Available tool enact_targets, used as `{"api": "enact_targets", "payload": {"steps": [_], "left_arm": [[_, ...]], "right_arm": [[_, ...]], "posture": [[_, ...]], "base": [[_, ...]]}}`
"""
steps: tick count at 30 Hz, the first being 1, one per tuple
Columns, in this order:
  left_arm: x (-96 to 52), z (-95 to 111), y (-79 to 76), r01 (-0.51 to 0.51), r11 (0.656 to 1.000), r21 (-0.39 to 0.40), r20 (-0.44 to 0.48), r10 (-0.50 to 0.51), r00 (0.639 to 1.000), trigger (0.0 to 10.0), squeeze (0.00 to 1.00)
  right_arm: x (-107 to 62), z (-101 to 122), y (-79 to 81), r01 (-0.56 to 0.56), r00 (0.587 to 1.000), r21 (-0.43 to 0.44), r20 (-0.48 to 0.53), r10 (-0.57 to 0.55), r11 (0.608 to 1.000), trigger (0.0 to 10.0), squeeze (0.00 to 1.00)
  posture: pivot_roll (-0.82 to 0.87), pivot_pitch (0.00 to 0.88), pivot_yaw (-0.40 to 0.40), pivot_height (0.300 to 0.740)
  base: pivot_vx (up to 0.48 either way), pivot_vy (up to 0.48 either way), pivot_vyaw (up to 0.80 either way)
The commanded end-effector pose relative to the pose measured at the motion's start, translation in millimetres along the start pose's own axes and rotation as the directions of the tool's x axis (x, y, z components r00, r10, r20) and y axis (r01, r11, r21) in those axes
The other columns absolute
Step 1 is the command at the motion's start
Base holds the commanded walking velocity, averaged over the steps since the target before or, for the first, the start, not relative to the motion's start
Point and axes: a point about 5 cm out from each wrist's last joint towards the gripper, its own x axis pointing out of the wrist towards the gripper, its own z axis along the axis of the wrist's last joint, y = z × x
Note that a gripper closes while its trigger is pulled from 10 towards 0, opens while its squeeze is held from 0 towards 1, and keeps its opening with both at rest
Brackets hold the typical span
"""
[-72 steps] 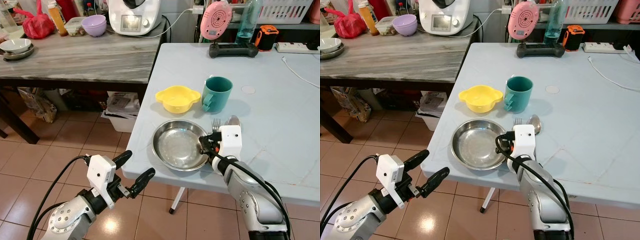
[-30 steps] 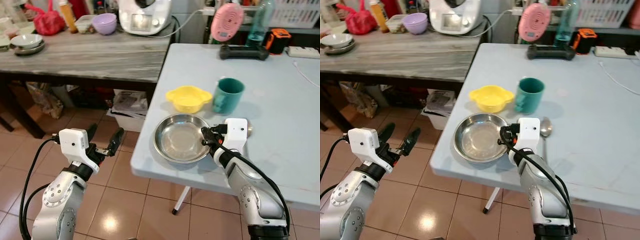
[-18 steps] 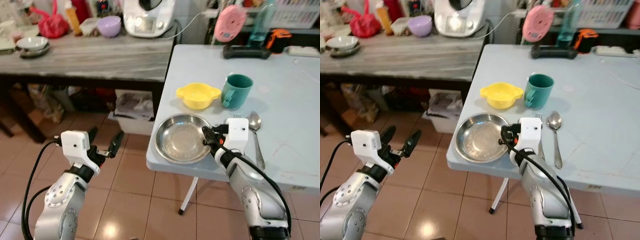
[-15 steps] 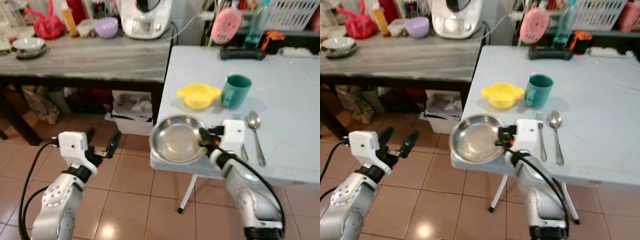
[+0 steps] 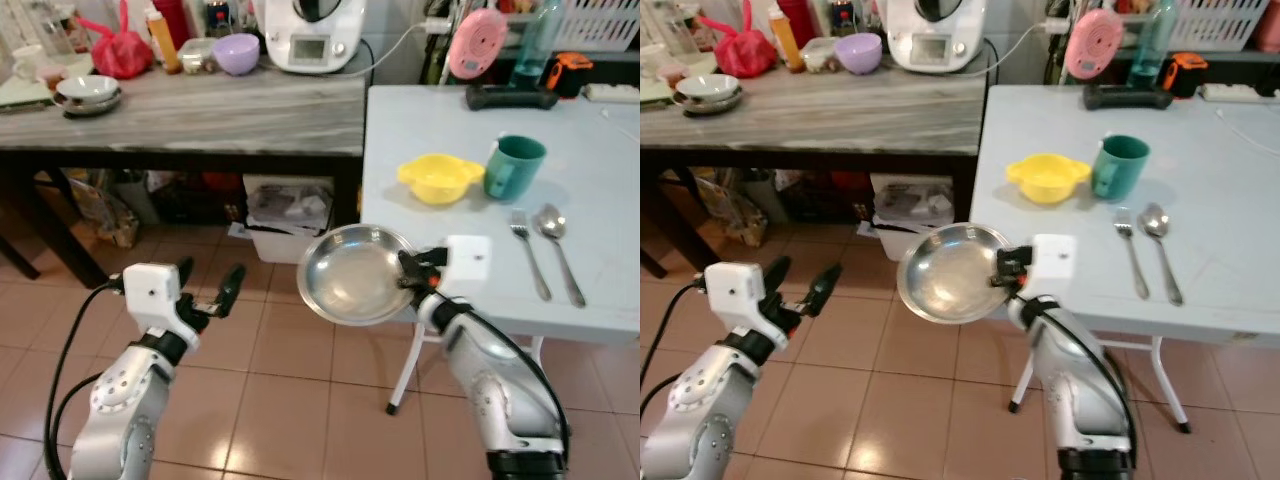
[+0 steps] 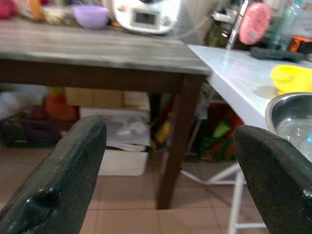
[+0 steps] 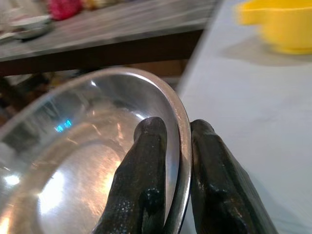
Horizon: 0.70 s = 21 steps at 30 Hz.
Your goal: Setting the table
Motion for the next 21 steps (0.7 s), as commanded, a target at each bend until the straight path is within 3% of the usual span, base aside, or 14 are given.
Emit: {"api": "enact_targets", "payload": {"steps": [1, 21], "left_arm": [[2.0, 0.2, -4.4, 0.021, 1.000, 0.006, 0.005, -0.021, 1.000, 10.0, 0.00], [4.2, -6.7, -9.3, 0.009, 1.000, -0.014, 0.013, -0.009, 1.000, 10.0, 0.00]], "right_arm": [[-1.3, 4.5, -7.1, 0.031, 0.999, -0.009, 0.022, -0.031, 0.999, 10.0, 0.00], [-0.2, 4.7, -6.5, 0.031, 0.999, -0.016, 0.032, -0.030, 0.999, 10.0, 0.00]], "posture": [[-0.14, 0.051, 0.077, 0.740], [-0.13, 0.047, 0.077, 0.740]], "base": [[0.000, 0.401, 0.00], [0.000, 0.412, 0.00]]}}
